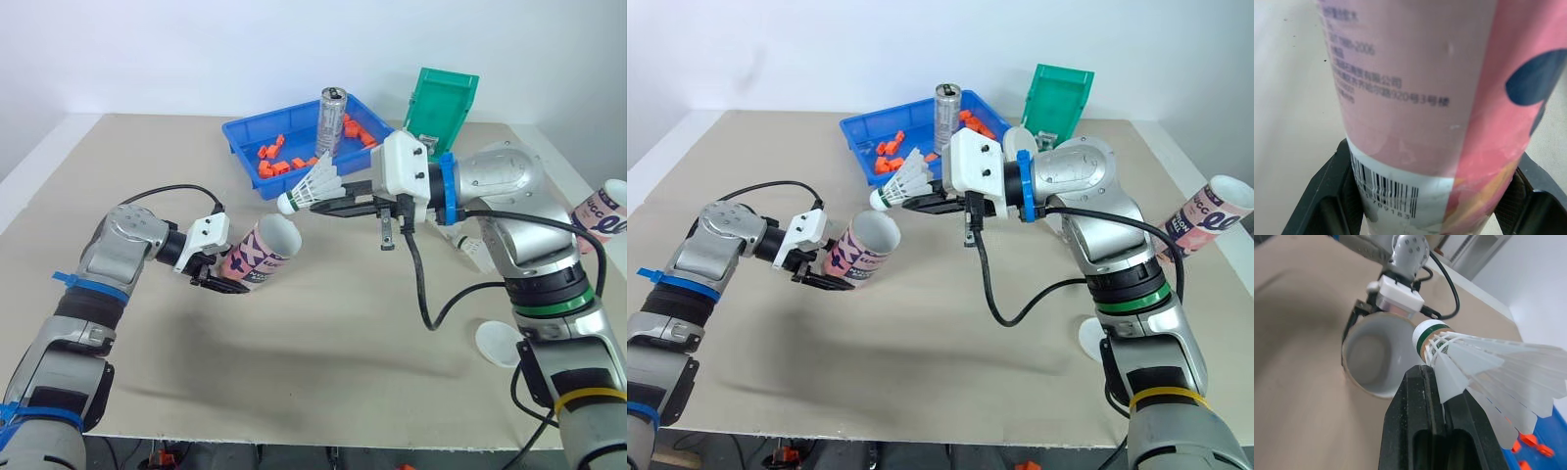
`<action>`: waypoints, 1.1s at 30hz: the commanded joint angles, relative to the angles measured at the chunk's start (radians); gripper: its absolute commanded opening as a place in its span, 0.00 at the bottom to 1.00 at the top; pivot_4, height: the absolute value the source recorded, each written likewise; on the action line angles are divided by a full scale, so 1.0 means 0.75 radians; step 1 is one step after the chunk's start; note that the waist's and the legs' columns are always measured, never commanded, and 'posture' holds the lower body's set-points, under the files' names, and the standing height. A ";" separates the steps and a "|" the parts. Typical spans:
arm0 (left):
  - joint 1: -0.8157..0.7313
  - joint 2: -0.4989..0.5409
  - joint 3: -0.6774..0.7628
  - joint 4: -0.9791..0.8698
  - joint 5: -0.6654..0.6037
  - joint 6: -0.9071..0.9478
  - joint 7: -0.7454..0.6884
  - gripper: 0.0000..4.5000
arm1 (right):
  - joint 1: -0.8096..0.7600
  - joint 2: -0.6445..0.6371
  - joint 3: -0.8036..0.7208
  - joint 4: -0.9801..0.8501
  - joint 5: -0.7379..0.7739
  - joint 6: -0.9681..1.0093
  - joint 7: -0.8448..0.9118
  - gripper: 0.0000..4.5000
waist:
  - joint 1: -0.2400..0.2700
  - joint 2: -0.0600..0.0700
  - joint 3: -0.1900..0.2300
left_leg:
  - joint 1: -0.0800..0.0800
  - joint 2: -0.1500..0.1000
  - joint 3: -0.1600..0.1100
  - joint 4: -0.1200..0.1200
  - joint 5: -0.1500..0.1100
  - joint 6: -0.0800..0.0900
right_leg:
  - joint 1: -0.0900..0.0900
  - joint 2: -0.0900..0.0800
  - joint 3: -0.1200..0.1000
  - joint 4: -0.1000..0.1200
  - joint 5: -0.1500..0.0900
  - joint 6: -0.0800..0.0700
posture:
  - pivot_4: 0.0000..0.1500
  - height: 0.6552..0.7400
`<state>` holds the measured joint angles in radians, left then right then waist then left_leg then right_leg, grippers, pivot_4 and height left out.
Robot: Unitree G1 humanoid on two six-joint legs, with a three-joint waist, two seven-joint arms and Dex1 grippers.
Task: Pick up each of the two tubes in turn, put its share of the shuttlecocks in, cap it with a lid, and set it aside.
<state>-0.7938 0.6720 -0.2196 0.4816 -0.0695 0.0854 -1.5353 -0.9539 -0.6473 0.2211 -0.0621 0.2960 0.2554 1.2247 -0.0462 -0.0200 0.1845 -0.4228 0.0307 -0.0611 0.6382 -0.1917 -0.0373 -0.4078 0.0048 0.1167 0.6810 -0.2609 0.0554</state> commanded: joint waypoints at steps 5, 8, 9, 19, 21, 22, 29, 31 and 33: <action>0.026 -0.009 -0.022 -0.031 0.000 0.005 0.001 0.66 | 0.026 0.022 0.105 -0.069 -0.114 -0.074 0.042 0.00 | -0.001 0.000 0.000 | 0.000 -0.001 0.000 0.000 0.000 0.000 | 0.000 -0.001 0.000 0.000 -0.001 0.001 | 1.00 1.00; 0.025 -0.009 -0.019 -0.038 -0.005 0.008 0.003 0.66 | 0.007 0.068 0.180 -0.077 -0.159 -0.082 0.059 0.17 | 0.000 0.000 0.000 | 0.000 -0.001 0.000 0.000 0.000 0.000 | 0.000 -0.001 -0.001 0.000 -0.001 0.001 | 1.00 1.00; 0.026 -0.009 -0.018 -0.041 -0.006 0.009 0.004 0.66 | -0.008 0.087 0.195 -0.084 -0.152 -0.064 0.071 0.20 | 0.000 0.000 0.000 | 0.000 -0.001 0.000 0.000 0.000 0.000 | 0.000 -0.002 -0.001 0.000 -0.001 0.001 | 1.00 1.00; 0.042 -0.017 -0.016 -0.074 -0.021 0.029 0.021 0.66 | -0.028 0.023 -0.092 -0.179 0.269 0.220 0.204 0.80 | 0.003 0.000 0.000 | -0.002 -0.004 -0.004 0.000 0.000 0.000 | 0.001 -0.006 -0.006 0.000 -0.001 -0.002 | 1.00 1.00; 0.051 -0.019 -0.012 -0.086 -0.028 0.033 0.027 0.66 | 0.037 -0.047 -0.167 -0.199 0.294 0.241 0.190 0.80 | 0.005 0.000 0.000 | -0.002 -0.005 -0.005 0.000 0.000 0.000 | 0.002 -0.008 -0.007 0.000 -0.001 -0.002 | 1.00 1.00; 0.057 -0.020 -0.009 -0.093 -0.034 0.035 0.032 0.66 | 0.093 -0.093 -0.218 -0.213 0.296 0.260 0.160 0.80 | 0.006 -0.001 0.000 | -0.002 -0.006 -0.006 0.000 0.000 0.000 | 0.003 -0.009 -0.008 0.000 -0.001 -0.001 | 1.00 1.00; 0.116 -0.013 0.017 -0.163 -0.059 0.060 0.058 0.66 | 0.584 -0.313 -0.596 -0.212 0.158 0.298 -0.164 0.80 | 0.011 -0.001 0.000 | -0.003 -0.008 -0.006 -0.001 0.000 0.000 | 0.002 -0.010 -0.008 0.000 -0.004 -0.001 | 1.00 1.00; 0.126 -0.014 0.019 -0.172 -0.062 0.059 0.063 0.66 | 0.753 -0.329 -0.737 -0.220 0.152 0.316 -0.235 0.80 | 0.011 0.000 0.000 | -0.003 -0.009 -0.006 -0.001 0.000 0.000 | 0.003 -0.011 -0.008 0.000 -0.005 0.000 | 1.00 1.00; 0.129 -0.017 0.019 -0.171 -0.063 0.054 0.066 0.66 | 0.890 -0.337 -0.844 -0.214 0.140 0.321 -0.286 0.80 | 0.011 0.000 0.000 | -0.002 -0.009 -0.006 -0.002 0.000 0.000 | 0.003 -0.011 -0.008 0.000 -0.005 0.001 | 1.00 1.00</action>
<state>-0.7111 0.6627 -0.1888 0.3712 -0.1144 0.1285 -1.4819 -0.3255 -0.8800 -0.3133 -0.2033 0.4061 0.4966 1.0525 -0.0378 -0.0203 0.1844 -0.4247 0.0233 -0.0653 0.6369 -0.1918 -0.0371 -0.4056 -0.0037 0.1111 0.6809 -0.2649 0.0562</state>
